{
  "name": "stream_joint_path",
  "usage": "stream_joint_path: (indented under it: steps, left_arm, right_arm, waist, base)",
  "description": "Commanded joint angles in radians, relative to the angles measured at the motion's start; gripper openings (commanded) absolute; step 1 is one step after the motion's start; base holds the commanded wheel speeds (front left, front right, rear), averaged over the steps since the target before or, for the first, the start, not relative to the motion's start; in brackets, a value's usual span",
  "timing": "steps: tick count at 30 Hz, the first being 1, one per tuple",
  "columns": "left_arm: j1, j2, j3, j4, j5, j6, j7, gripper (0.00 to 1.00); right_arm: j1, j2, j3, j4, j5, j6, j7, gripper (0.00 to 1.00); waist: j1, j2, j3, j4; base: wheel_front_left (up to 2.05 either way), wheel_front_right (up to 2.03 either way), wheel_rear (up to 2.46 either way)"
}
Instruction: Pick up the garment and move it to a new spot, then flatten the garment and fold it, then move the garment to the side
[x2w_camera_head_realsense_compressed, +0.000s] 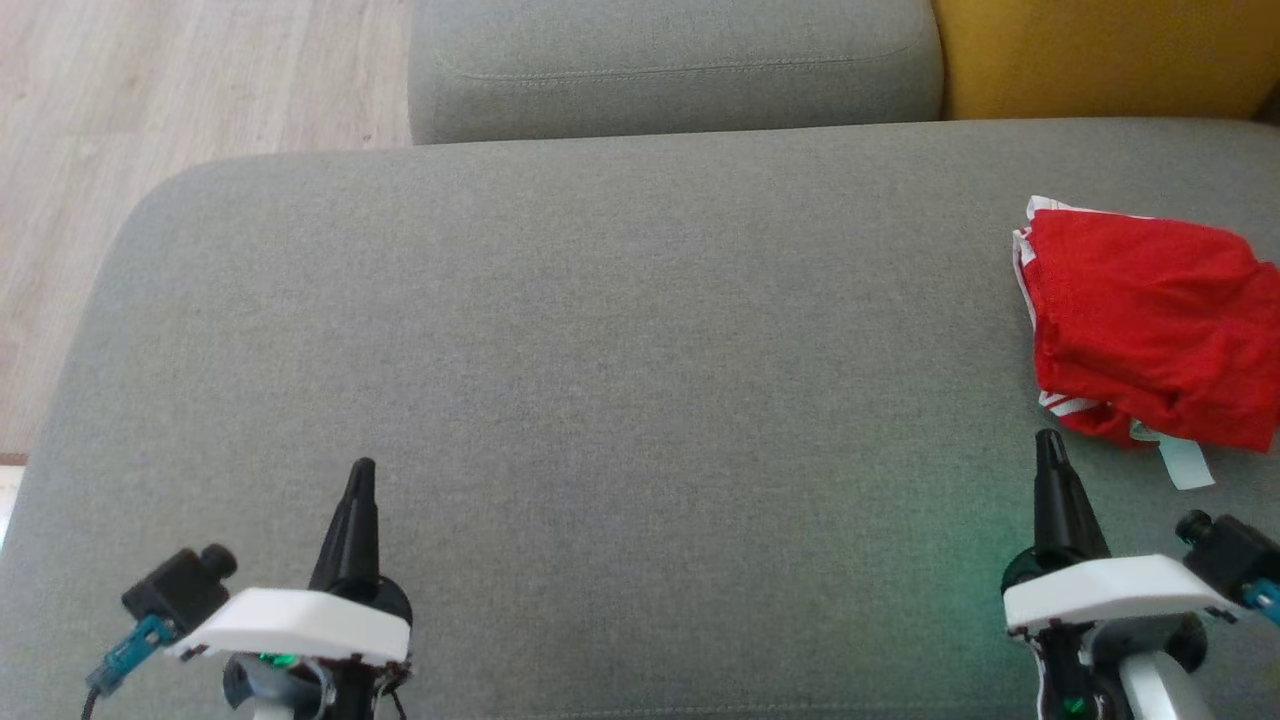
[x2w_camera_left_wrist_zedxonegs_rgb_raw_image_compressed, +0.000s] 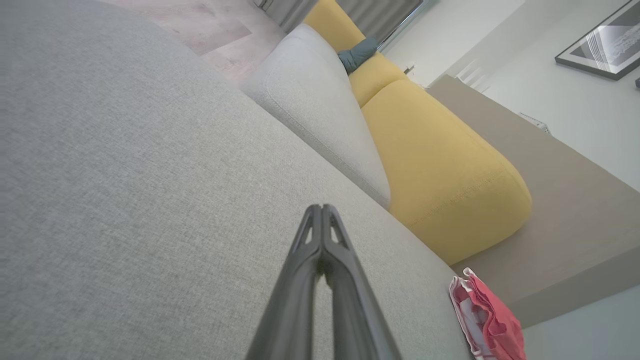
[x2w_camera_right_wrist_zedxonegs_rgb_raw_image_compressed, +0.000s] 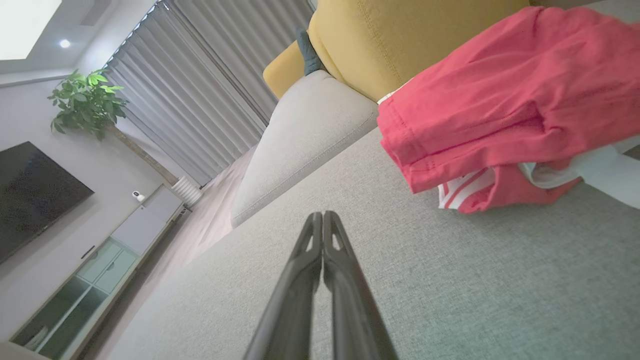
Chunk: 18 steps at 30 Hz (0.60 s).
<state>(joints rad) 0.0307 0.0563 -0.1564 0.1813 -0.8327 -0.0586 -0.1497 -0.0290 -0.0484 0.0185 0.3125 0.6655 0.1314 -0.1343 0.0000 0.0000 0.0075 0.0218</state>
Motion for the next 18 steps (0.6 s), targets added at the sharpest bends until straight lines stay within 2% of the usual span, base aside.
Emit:
stream_joint_path:
  steps: [1,18]
  left_arm:
    - [-0.058,0.014,0.025,-0.028,-0.028,-0.008,0.008,0.0]
    - [-0.075,0.018,0.067,-0.009,-0.202,-0.022,0.055,0.0]
  right_arm:
    - [-0.051,-0.015,-0.001,-0.039,0.035,0.0,0.009,0.0]
    - [-0.056,-0.017,-0.023,-0.046,0.24,0.0,0.056,0.0]
  waist:
    - [0.0,0.0,0.0,0.0]
    - [0.0,0.0,-0.001,-0.005]
  base:
    - [0.0,0.0,0.0]
    - [0.0,0.0,0.0]
